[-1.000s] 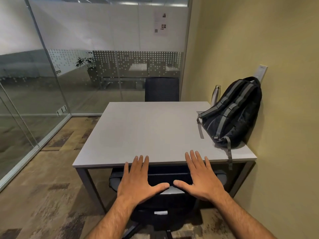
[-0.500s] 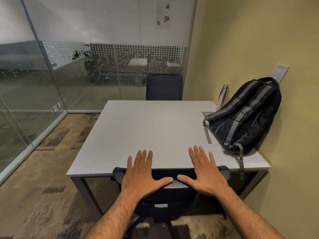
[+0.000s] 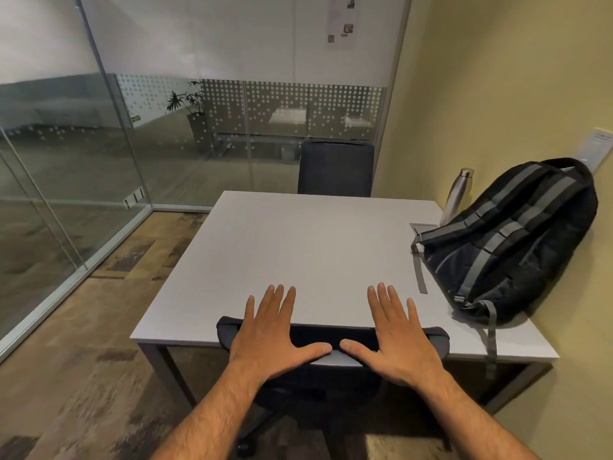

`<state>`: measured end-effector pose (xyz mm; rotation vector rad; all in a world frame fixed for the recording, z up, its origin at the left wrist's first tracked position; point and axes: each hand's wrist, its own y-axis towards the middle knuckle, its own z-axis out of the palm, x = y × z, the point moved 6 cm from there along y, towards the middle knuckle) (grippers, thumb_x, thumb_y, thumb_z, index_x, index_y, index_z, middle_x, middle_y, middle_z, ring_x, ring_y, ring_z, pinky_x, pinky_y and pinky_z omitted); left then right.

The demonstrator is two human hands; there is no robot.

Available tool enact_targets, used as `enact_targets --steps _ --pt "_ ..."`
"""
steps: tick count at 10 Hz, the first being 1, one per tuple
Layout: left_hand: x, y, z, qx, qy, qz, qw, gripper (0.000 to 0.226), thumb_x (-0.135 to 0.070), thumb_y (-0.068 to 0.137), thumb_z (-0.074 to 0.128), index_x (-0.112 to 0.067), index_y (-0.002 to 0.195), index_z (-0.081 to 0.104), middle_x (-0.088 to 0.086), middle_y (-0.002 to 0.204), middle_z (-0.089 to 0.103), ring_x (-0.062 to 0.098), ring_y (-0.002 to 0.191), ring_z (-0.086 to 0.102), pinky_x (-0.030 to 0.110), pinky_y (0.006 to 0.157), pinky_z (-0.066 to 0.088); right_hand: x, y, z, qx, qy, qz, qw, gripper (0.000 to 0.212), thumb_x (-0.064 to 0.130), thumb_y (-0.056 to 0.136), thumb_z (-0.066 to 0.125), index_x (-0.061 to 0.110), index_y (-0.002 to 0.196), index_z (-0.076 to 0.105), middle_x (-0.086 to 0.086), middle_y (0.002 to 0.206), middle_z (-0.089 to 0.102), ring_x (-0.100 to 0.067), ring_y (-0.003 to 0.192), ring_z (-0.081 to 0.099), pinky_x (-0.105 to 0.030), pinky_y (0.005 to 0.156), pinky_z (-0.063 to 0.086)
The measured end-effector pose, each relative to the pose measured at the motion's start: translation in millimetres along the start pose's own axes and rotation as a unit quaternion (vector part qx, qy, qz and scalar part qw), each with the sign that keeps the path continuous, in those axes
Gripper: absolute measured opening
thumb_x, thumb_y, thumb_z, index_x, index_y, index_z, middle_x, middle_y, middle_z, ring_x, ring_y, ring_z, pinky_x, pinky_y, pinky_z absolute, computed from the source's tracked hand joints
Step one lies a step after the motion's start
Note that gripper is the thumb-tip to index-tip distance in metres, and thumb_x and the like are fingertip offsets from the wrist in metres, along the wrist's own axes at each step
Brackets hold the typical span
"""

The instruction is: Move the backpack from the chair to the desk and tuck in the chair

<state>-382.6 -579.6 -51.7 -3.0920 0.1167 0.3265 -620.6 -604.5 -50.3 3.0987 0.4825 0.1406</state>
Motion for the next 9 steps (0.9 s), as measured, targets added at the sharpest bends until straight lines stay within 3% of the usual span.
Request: enact_targets --steps 5,7,8,9 --pt "-2 -4 -4 -0.013 -0.006 0.006 1.0 0.135 -0.112 0.056 0.014 -0.031 0.16 -0.016 -0.003 0.171 -0.017 0.015 0.154 -0.022 0.046 0.123 -0.019 2 -4 -5 0.004 0.004 0.007 1.0 0.124 0.106 0.065 0.0 0.028 0.155 -0.031 0.001 0.165 -0.036 -0.018 0.148 -0.041 -0.045 0.116 -0.031" --pt "-3 -4 -8 -0.034 -0.006 0.017 0.999 0.132 -0.11 0.058 0.013 -0.032 0.159 -0.018 -0.005 0.17 -0.019 0.014 0.154 -0.022 0.046 0.123 -0.019 0 -7 -10 -0.024 0.07 -0.003 0.997 0.117 0.104 0.071 0.013 0.034 0.157 -0.026 0.005 0.167 -0.032 -0.013 0.151 -0.035 -0.043 0.124 -0.022" --pt "-6 -8 -13 -0.035 -0.025 0.028 0.999 0.125 -0.108 0.063 0.013 -0.033 0.16 -0.014 -0.007 0.171 -0.014 0.012 0.155 -0.017 0.044 0.125 -0.016 3 -16 -39 -0.082 0.222 -0.002 0.972 0.099 0.088 0.083 0.04 0.036 0.163 0.011 0.006 0.174 0.005 -0.011 0.159 -0.003 -0.035 0.127 0.001" --pt "-9 -8 -19 -0.044 -0.052 0.037 0.997 0.12 -0.106 0.067 0.013 -0.034 0.161 -0.01 -0.007 0.172 -0.009 0.011 0.156 -0.012 0.043 0.126 -0.012 2 -26 -82 -0.181 0.322 0.02 0.929 0.074 0.068 0.085 0.058 0.037 0.15 0.042 0.005 0.161 0.042 -0.015 0.15 0.037 -0.038 0.125 0.028"
